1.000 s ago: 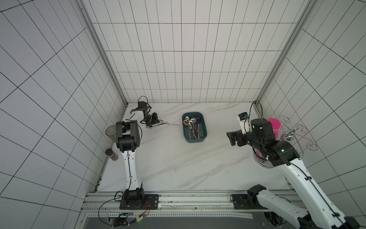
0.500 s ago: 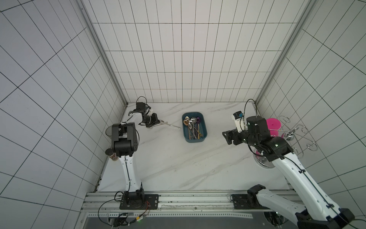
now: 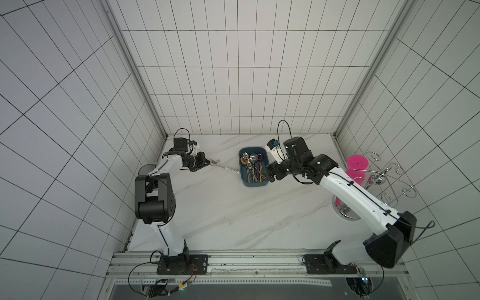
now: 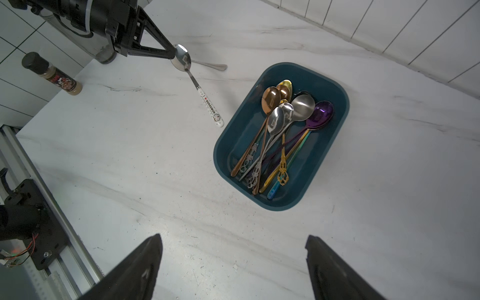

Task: Put the spoon into the storage box
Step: Pick up the spoon from the center of the board.

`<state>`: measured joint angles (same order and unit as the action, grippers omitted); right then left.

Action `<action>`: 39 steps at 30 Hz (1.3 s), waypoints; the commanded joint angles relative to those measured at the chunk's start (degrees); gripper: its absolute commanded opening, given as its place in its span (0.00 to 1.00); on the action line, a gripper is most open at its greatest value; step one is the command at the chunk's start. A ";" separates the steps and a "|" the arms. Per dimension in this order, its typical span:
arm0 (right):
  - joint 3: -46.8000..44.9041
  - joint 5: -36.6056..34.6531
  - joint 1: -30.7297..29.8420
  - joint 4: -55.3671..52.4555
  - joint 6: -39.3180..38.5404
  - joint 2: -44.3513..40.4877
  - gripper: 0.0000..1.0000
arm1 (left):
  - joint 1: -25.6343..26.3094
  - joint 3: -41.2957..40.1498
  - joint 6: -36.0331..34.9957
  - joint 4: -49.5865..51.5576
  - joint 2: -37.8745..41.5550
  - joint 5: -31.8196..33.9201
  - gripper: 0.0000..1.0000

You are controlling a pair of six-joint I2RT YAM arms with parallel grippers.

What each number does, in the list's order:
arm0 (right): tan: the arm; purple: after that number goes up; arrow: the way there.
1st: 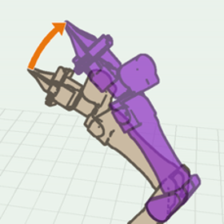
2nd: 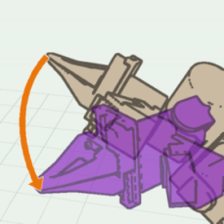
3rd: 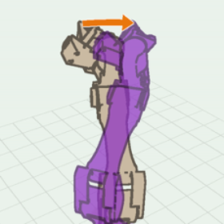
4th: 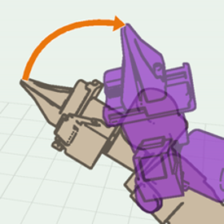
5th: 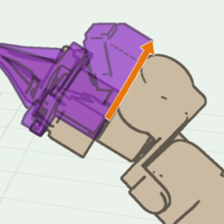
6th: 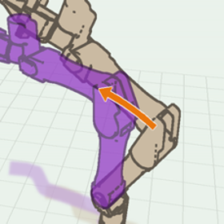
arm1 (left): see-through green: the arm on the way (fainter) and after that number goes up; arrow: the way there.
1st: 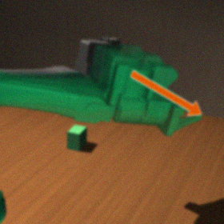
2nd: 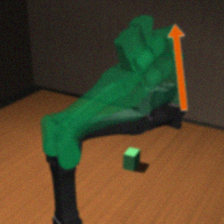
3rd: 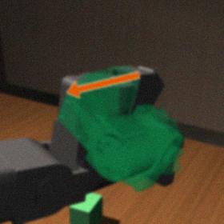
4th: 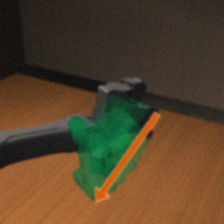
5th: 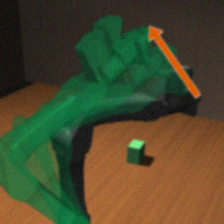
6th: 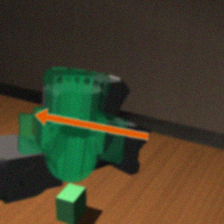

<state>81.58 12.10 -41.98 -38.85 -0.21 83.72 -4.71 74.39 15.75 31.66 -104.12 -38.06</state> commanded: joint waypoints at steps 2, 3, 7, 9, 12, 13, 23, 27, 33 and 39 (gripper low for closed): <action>4.70 2.93 -2.89 -0.20 -1.06 5.03 0.90 | 0.53 -0.65 -2.94 -2.37 5.09 -3.75 0.00; 5.49 2.98 -3.27 -0.49 -1.19 6.02 0.90 | 0.92 -0.65 -3.59 -2.27 5.77 -4.13 0.00; 9.62 3.19 -3.90 -1.96 -1.37 10.48 0.90 | 3.73 0.76 -7.95 -0.03 7.69 -4.64 0.00; 12.00 2.74 -3.90 -2.80 -1.54 12.95 0.90 | 5.51 2.54 -10.35 2.08 7.66 -4.13 0.00; 16.40 1.29 -3.90 -5.74 -2.02 16.83 0.90 | 8.26 5.97 -12.78 5.33 6.32 -3.32 0.00; 17.78 1.03 -3.91 -6.51 -2.15 18.04 0.90 | 9.00 7.08 -13.24 6.26 5.83 -3.19 0.00; 25.64 -1.38 -3.68 -11.02 -1.04 27.22 0.77 | 13.66 13.50 -15.48 11.67 2.77 -3.24 0.00; 26.05 -0.72 -3.64 -11.34 -0.54 28.37 0.62 | 13.93 13.85 -15.05 11.82 2.67 -3.24 0.00; 26.50 -0.13 -3.65 -11.86 -0.33 29.91 0.49 | 14.46 14.38 -14.69 11.98 2.34 -3.66 0.00; 27.09 1.15 -3.68 -12.10 -0.06 31.10 0.38 | 15.12 15.17 -14.65 12.46 1.59 -3.77 0.00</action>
<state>105.97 12.16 -45.74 -49.50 -0.58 113.16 10.04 87.88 1.63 44.01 -101.51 -40.84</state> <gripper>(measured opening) 0.394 0.043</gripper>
